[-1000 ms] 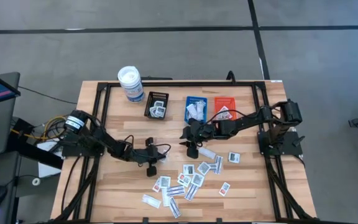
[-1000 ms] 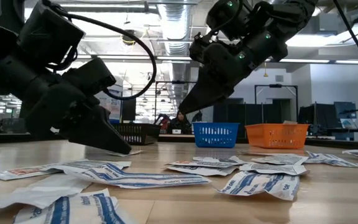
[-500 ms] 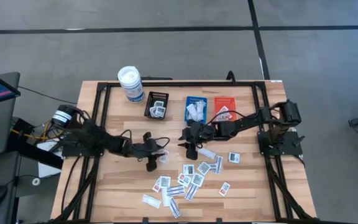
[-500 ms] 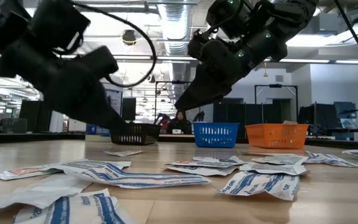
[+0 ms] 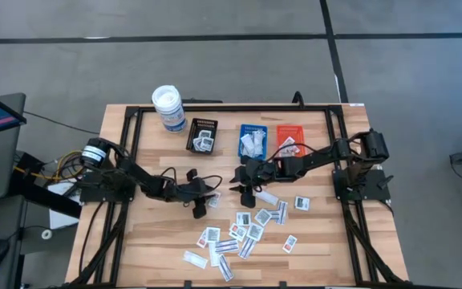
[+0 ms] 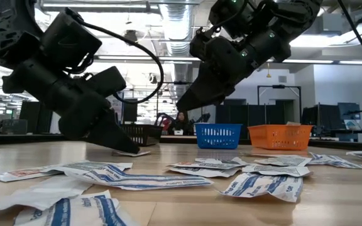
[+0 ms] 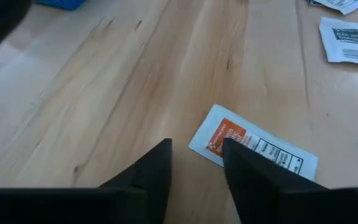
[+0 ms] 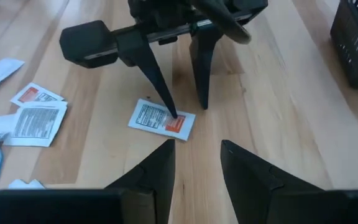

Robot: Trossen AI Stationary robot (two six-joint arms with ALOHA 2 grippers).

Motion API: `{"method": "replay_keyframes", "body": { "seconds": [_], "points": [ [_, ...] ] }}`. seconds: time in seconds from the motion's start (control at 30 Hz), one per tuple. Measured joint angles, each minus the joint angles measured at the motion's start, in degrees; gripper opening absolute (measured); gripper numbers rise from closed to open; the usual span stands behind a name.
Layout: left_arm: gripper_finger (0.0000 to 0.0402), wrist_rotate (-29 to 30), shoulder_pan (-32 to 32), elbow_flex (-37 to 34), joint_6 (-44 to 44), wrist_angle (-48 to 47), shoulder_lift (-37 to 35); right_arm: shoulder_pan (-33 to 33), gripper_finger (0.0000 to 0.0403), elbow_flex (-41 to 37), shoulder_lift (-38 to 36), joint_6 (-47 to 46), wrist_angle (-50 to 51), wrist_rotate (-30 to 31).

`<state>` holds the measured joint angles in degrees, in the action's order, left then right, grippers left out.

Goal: Pick & Place First Aid Supplies
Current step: Put the orange ointment pack into the orange bin

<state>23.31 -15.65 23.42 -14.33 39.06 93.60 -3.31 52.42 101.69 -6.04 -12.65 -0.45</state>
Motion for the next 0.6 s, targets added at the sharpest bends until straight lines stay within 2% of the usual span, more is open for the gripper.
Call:
{"method": "replay_keyframes", "body": {
  "seconds": [0.17, 0.3, 0.47, 0.6],
  "points": [
    [0.0089, 0.2, 2.05, -0.02, -1.13, 0.82, 0.11, -0.63, 0.0122, 0.08, 1.92, -2.13, -2.5, -2.69],
    [0.0064, -1.36, 3.3, -0.13, -1.64, 2.75, 0.13, -1.67, 0.0115, 0.3, 7.61, -1.81, -8.2, -2.76],
    [0.0051, -1.86, 3.59, -0.15, -1.69, 3.29, 0.17, -1.1, 0.0108, 5.25, 13.54, -1.07, -8.55, -2.45],
    [0.0051, -2.16, 3.53, -0.17, -1.75, 3.83, 0.2, -0.1, 0.0109, 8.27, 16.74, -0.9, -4.94, 0.24]
  ]
}}
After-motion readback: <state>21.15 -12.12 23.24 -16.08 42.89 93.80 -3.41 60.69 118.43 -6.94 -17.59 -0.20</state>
